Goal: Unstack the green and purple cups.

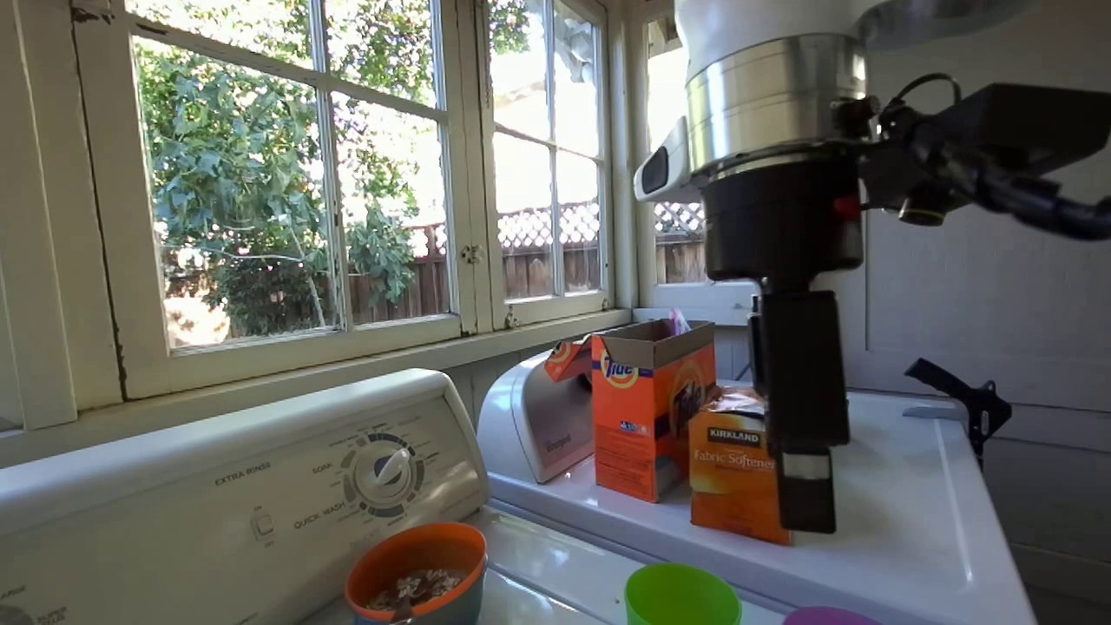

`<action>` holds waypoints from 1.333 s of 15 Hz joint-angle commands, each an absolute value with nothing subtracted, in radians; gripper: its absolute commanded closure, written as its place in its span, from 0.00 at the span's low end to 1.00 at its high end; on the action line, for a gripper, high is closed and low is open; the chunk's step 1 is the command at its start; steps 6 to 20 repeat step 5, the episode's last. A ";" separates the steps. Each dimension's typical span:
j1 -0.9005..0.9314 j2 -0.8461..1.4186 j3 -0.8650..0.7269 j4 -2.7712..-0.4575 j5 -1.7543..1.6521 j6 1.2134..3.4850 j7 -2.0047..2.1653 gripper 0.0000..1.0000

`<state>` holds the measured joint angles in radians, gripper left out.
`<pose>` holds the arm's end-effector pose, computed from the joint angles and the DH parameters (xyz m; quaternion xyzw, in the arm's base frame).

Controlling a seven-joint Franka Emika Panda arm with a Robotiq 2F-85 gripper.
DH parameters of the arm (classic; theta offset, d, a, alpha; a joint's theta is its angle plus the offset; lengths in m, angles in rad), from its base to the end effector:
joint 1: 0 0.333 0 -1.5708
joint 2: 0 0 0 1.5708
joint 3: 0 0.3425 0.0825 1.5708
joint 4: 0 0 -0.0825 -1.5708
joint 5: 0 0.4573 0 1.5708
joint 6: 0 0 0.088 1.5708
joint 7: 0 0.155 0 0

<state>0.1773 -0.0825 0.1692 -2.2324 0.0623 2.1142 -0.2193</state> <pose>0.5291 0.1966 0.3413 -0.9645 -0.2627 0.0195 0.0182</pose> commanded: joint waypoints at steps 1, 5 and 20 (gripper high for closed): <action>0.177 -0.098 0.162 -2.247 0.069 2.112 -0.213 0.00; 0.175 -0.133 0.154 -2.281 0.073 2.112 -0.202 0.00; 0.175 -0.133 0.154 -2.281 0.073 2.112 -0.202 0.00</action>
